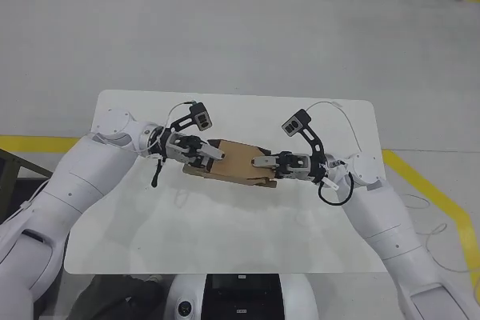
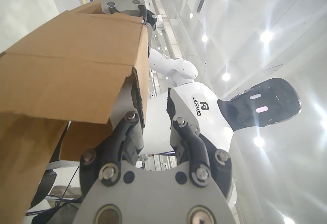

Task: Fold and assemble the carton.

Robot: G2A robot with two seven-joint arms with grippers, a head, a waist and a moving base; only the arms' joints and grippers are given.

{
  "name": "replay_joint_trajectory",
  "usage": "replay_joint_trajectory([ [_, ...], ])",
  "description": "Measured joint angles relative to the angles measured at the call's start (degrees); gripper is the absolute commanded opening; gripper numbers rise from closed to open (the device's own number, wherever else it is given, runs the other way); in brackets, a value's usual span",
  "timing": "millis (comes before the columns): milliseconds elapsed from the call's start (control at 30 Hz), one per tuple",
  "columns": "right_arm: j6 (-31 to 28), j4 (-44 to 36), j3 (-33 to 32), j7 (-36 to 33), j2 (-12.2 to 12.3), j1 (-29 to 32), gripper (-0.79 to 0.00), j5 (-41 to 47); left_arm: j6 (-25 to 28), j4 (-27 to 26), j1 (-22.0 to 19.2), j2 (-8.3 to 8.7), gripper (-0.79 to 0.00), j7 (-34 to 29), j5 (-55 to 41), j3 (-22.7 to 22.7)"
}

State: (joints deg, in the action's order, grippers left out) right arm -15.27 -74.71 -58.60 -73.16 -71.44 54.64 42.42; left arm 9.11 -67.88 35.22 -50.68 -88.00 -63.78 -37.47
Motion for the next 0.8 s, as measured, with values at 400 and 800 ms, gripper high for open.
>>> replay_joint_trajectory([
  [400, 0.1, -0.4, -0.2, 0.7, 0.0, 0.6, -0.785, -0.9, 0.5, 0.1, -1.0, -0.33, -0.643, 0.0, -1.1, 2.1],
  [800, 0.6, -2.0, -1.0, 1.1, -0.1, 1.3, 0.000, 0.7, 1.2, 1.5, -2.0, -0.67, -0.785, 0.0, -0.2, 3.3],
])
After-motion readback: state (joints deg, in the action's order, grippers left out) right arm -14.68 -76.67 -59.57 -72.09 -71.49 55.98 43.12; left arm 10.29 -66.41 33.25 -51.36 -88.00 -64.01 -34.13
